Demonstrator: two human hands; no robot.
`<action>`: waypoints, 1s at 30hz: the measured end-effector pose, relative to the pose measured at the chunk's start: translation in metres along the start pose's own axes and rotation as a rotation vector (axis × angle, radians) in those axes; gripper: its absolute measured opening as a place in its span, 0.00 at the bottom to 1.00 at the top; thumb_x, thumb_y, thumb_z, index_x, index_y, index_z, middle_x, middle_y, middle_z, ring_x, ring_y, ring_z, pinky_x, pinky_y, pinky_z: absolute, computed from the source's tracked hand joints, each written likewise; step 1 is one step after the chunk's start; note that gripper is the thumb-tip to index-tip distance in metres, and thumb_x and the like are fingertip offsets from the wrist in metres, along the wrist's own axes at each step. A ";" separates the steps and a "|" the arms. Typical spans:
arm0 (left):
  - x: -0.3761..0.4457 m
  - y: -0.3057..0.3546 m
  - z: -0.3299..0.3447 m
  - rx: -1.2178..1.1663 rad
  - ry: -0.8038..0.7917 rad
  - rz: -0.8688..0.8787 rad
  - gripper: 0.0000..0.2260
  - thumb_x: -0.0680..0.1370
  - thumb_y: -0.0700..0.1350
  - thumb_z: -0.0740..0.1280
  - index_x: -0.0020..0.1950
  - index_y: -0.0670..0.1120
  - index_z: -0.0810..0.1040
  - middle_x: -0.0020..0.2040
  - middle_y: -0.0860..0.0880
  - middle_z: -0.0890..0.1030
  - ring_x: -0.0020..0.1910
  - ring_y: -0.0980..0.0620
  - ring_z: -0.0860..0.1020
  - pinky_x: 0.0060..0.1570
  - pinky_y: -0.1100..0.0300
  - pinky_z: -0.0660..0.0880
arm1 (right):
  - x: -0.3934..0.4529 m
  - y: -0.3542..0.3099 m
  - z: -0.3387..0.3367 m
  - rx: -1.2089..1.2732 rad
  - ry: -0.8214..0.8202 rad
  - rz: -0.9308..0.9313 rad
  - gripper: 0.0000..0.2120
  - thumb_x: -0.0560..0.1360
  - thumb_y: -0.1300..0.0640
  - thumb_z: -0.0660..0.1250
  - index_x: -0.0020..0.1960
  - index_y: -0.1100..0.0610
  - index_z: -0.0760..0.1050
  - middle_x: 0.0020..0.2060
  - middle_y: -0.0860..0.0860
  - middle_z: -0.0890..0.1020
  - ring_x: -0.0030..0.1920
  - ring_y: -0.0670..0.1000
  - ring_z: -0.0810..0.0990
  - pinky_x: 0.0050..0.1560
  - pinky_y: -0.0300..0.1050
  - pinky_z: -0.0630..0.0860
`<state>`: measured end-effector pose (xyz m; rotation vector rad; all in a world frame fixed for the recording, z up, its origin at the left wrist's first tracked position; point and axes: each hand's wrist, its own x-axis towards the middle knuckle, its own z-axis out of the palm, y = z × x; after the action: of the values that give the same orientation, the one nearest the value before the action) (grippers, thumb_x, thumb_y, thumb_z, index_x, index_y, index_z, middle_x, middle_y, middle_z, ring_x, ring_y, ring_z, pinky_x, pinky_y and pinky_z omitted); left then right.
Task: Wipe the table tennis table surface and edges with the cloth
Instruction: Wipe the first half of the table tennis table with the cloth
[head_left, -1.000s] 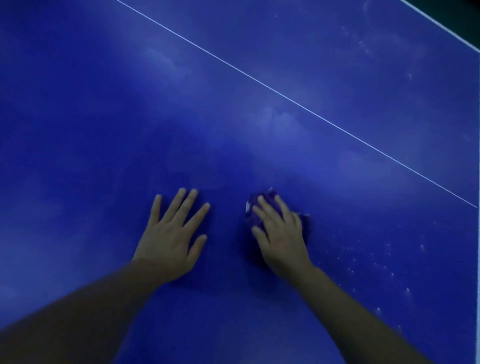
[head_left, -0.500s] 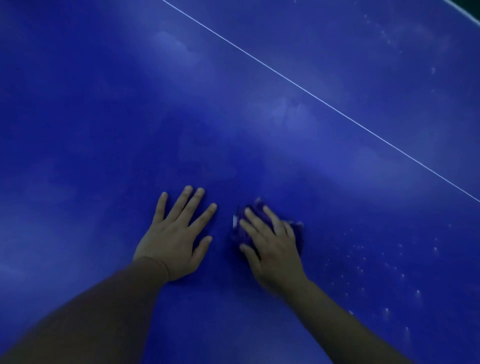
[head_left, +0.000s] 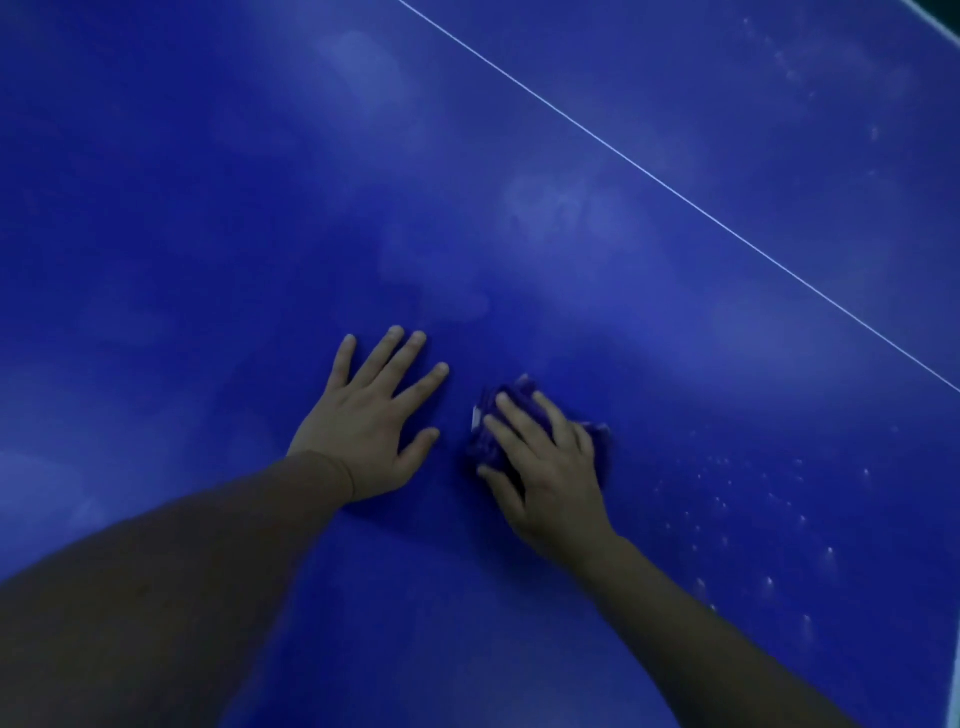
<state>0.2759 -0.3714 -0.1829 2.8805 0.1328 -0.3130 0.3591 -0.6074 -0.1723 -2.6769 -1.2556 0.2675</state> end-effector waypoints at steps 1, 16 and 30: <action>0.000 0.000 -0.001 -0.005 -0.003 0.001 0.33 0.79 0.65 0.45 0.83 0.56 0.50 0.83 0.48 0.43 0.81 0.48 0.38 0.77 0.38 0.37 | -0.010 0.004 -0.001 -0.005 -0.028 -0.053 0.26 0.80 0.37 0.58 0.73 0.48 0.71 0.77 0.43 0.66 0.76 0.56 0.62 0.66 0.62 0.66; -0.101 0.018 0.033 0.017 0.038 -0.055 0.32 0.81 0.65 0.49 0.82 0.51 0.57 0.83 0.44 0.51 0.82 0.44 0.47 0.76 0.33 0.49 | -0.060 -0.031 0.011 0.009 -0.074 -0.092 0.25 0.83 0.35 0.50 0.73 0.46 0.69 0.77 0.42 0.65 0.75 0.55 0.63 0.66 0.63 0.68; -0.101 0.016 0.035 0.033 0.017 -0.049 0.32 0.81 0.66 0.47 0.82 0.53 0.51 0.83 0.45 0.47 0.82 0.45 0.43 0.77 0.35 0.45 | -0.091 -0.059 0.026 0.021 -0.032 -0.139 0.25 0.82 0.37 0.55 0.74 0.46 0.69 0.78 0.43 0.64 0.77 0.56 0.61 0.68 0.59 0.63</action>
<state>0.1726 -0.4014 -0.1897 2.9162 0.2036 -0.3025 0.2525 -0.6385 -0.1756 -2.5626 -1.4315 0.3039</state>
